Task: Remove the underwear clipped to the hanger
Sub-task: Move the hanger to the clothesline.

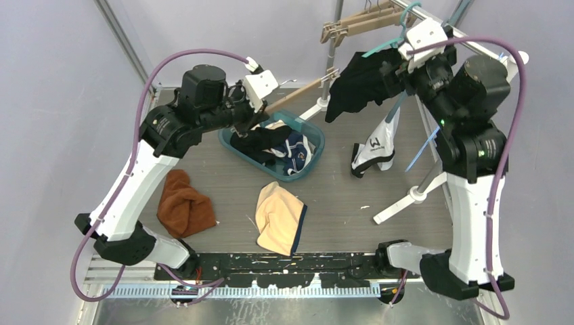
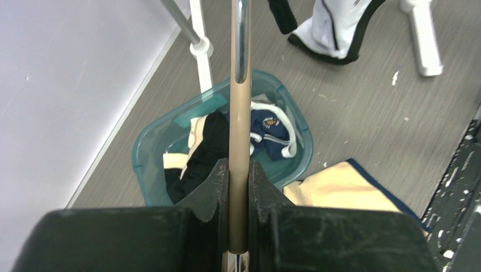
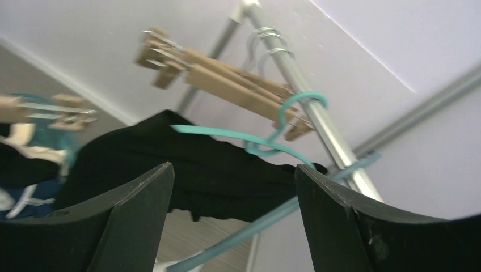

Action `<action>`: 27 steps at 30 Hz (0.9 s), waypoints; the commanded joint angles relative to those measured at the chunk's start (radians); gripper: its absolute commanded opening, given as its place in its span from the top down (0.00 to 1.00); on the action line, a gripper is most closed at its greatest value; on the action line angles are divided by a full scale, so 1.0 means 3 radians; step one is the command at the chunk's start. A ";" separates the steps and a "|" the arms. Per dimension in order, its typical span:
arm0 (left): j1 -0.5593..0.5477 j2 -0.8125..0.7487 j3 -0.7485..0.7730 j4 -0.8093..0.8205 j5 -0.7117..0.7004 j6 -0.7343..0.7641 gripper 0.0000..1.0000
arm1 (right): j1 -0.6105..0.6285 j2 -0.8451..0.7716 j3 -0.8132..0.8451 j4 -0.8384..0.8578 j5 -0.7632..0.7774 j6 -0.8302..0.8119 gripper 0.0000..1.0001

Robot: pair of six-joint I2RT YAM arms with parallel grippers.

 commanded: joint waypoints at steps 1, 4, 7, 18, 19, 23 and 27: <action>-0.0003 -0.0054 0.0287 0.0168 0.0272 -0.0217 1.00 | 0.0011 -0.0084 -0.0229 -0.0057 -0.0809 0.0224 0.17; -0.0004 -0.0027 0.0356 0.0174 0.0311 -0.0272 1.00 | 0.0011 -0.0068 -0.0179 -0.0037 -0.0546 0.0200 0.16; -0.0003 -0.0012 0.0397 0.0208 0.0360 -0.0352 1.00 | 0.0009 -0.0091 -0.0204 -0.0102 -0.0729 0.0180 0.17; -0.0003 0.0626 0.1120 0.0613 0.0103 -0.0539 1.00 | 0.0011 -0.0138 -0.0486 -0.0123 -0.0885 0.0438 0.16; -0.0001 0.0757 0.1302 0.0609 0.0110 -0.0543 1.00 | 0.0010 -0.0156 -0.0511 -0.0158 -0.0878 0.0433 0.16; -0.0001 0.1269 0.1959 0.0636 0.0199 -0.0592 1.00 | 0.0008 -0.0295 -0.0648 -0.0266 -0.0697 0.0378 0.16; -0.0002 0.1700 0.2368 0.0795 0.0211 -0.0640 1.00 | 0.0011 -0.0515 -0.0866 -0.0304 -0.0524 0.0354 0.16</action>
